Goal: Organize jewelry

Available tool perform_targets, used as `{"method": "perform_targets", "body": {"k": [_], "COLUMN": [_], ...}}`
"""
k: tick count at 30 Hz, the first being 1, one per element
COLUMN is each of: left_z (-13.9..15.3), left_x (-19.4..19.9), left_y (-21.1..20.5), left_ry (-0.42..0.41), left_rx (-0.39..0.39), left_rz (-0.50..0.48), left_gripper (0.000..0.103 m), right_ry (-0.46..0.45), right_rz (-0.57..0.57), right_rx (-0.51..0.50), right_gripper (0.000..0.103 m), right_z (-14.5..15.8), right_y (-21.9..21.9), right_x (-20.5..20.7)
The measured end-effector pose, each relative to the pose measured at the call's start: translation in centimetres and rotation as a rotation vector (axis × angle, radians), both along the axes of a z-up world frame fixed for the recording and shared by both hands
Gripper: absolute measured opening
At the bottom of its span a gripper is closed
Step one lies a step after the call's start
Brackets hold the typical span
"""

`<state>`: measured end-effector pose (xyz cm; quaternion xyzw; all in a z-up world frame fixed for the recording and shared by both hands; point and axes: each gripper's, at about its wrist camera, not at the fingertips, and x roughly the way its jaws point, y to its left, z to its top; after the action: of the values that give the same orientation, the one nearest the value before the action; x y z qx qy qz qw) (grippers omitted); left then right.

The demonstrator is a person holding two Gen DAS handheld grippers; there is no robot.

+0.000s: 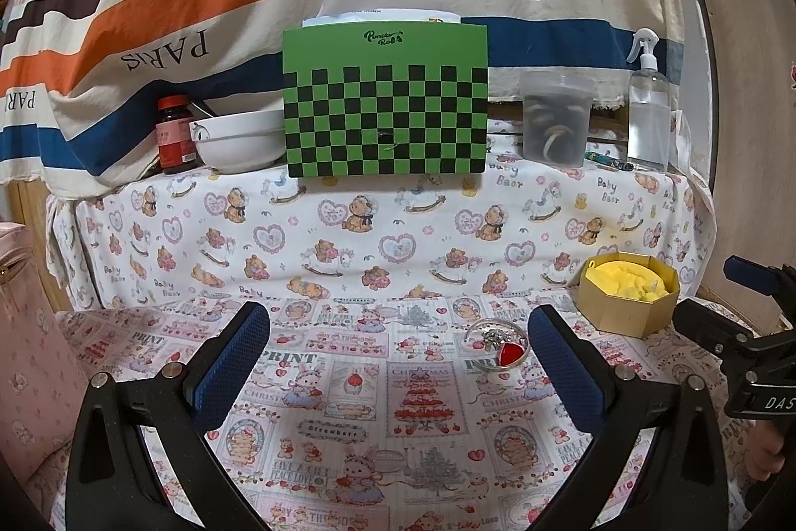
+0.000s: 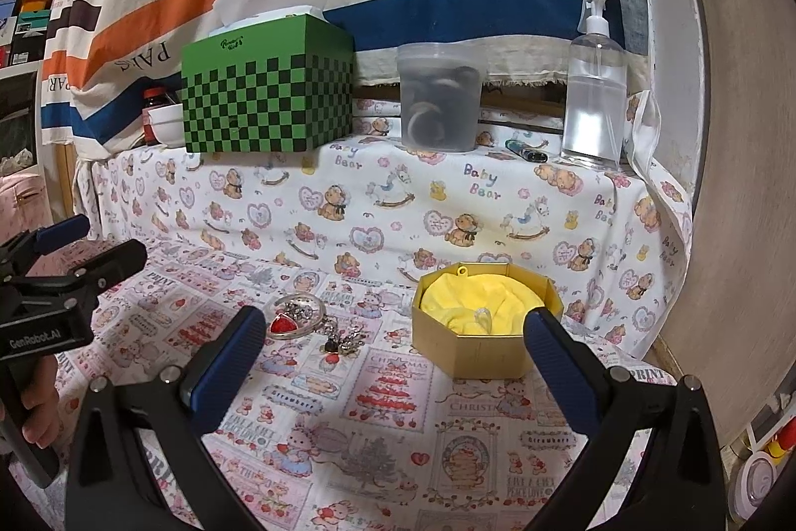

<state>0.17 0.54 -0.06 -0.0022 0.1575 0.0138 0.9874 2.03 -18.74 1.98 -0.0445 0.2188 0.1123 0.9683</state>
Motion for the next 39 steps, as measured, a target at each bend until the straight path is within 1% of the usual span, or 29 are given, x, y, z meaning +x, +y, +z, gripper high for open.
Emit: {"method": "perform_targets", "body": {"k": [5, 7, 9, 13, 18, 21, 23, 25, 26, 28, 29, 30, 31, 33, 35, 37, 39], "left_z": [0.0, 0.0, -0.1, -0.3, 0.4, 0.8, 0.7, 0.5, 0.3, 0.1, 0.0, -0.1, -0.1, -0.2, -0.2, -0.3, -0.4], "left_x": [0.1, 0.4, 0.8, 1.5, 1.6, 1.7, 2.0, 2.5, 2.7, 3.3, 3.4, 3.5, 3.5, 3.6, 3.8, 3.9, 4.1], "left_y": [0.1, 0.1, 0.6, 1.5, 2.5, 3.4, 4.1, 4.6, 4.9, 5.2, 5.4, 5.6, 5.8, 6.0, 6.1, 6.3, 6.6], "left_ry": [0.006, 0.004, 0.019, 0.056, 0.062, 0.066, 0.080, 0.098, 0.109, 0.134, 0.139, 0.140, 0.140, 0.135, 0.133, 0.137, 0.150], "left_rx": [-0.007, 0.003, -0.013, -0.025, -0.025, -0.035, -0.057, -0.070, -0.071, -0.068, -0.074, -0.079, -0.078, -0.066, -0.057, -0.057, -0.066], "left_rz": [-0.002, -0.019, -0.034, 0.012, 0.030, 0.050, 0.064, 0.081, 0.091, 0.107, 0.112, 0.117, 0.127, 0.147, 0.160, 0.173, 0.177], "left_gripper": [0.103, 0.103, 0.103, 0.103, 0.103, 0.103, 0.103, 0.103, 0.103, 0.103, 0.103, 0.103, 0.103, 0.103, 0.103, 0.103, 0.103], "right_ry": [-0.001, 0.005, 0.020, 0.076, 0.090, 0.056, 0.073, 0.112, 0.131, 0.209, 0.235, 0.261, 0.293, 0.340, 0.385, 0.431, 0.475], "right_rz": [-0.009, -0.020, -0.039, -0.033, -0.023, -0.094, -0.076, -0.055, -0.043, -0.004, 0.007, 0.021, 0.036, 0.049, 0.028, 0.009, 0.025], "right_rx": [0.003, 0.013, 0.021, 0.082, 0.143, 0.129, 0.094, 0.076, 0.083, 0.107, 0.123, 0.145, 0.167, 0.180, 0.174, 0.175, 0.150], "right_gripper": [0.103, 0.103, 0.103, 0.103, 0.103, 0.103, 0.103, 0.098, 0.093, 0.082, 0.071, 0.063, 0.060, 0.044, 0.037, 0.037, 0.036], "right_z": [0.0, 0.0, -0.1, -0.4, 0.3, 1.6, 2.4, 3.0, 3.2, 3.3, 3.2, 3.1, 2.8, 2.0, 1.2, 0.4, -0.2], "right_y": [-0.2, -0.4, -0.7, -1.8, -3.1, -3.4, -2.9, -2.0, -1.6, -0.4, 0.0, 0.5, 1.2, 2.4, 3.6, 4.6, 5.5], "right_x": [0.0, 0.0, 0.3, 1.3, 1.7, 1.5, 2.0, 2.5, 2.7, 3.7, 4.1, 4.5, 5.2, 6.3, 7.4, 8.8, 9.9]}}
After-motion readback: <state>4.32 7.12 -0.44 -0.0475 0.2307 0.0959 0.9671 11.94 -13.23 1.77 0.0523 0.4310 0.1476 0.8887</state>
